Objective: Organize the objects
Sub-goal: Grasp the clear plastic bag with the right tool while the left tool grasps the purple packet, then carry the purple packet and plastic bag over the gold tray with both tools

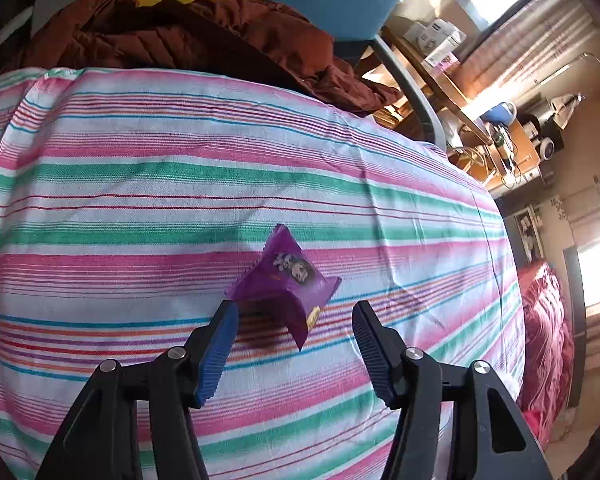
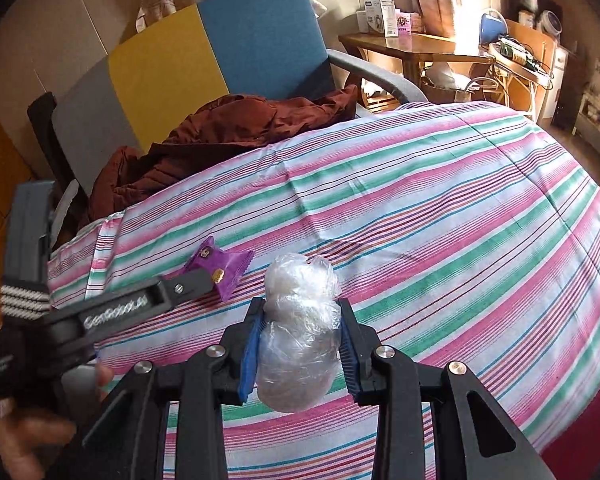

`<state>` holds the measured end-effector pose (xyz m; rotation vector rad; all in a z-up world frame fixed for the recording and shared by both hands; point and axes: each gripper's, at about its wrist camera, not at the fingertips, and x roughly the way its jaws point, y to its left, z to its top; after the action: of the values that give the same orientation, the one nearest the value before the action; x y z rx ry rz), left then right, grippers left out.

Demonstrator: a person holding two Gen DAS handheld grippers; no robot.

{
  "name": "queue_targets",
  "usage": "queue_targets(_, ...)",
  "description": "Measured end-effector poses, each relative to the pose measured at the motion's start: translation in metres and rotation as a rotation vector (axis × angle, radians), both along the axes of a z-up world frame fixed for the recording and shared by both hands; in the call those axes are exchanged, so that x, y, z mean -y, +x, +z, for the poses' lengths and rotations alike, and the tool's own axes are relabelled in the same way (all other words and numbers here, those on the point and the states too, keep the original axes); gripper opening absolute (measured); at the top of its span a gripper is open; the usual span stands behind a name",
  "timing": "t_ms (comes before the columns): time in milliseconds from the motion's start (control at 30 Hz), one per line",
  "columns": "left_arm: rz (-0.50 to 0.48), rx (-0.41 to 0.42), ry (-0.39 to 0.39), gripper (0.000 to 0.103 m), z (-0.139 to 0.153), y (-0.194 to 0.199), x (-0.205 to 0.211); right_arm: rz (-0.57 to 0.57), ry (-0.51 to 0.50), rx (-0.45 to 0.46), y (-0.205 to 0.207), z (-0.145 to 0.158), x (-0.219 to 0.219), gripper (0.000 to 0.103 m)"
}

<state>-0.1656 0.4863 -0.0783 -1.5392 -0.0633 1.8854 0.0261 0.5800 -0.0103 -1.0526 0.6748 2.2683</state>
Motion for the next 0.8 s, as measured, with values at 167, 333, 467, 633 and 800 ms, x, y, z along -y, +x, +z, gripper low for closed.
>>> queue_targets(167,0.037,0.004,-0.033,0.06,-0.011,-0.01,-0.019,0.015,-0.021,-0.011,-0.001,-0.001,-0.001,0.035)
queue_targets(333,-0.045,-0.115,-0.129,0.061,-0.013,0.0,-0.04,0.016,-0.034,-0.018,0.0,-0.002,-0.001,0.035)
queue_targets(467,-0.135,-0.253,-0.193,0.034,-0.013,0.017,-0.036,0.021,-0.038,-0.008,-0.002,-0.005,-0.001,0.035)
queue_targets(633,-0.176,-0.321,-0.168,0.034,-0.01,0.038,0.011,0.021,-0.037,0.022,-0.004,-0.01,-0.003,0.035)
queue_targets(800,-0.167,-0.394,-0.169,0.033,-0.007,0.072,0.071,0.067,-0.012,0.087,-0.015,-0.019,0.006,0.035)
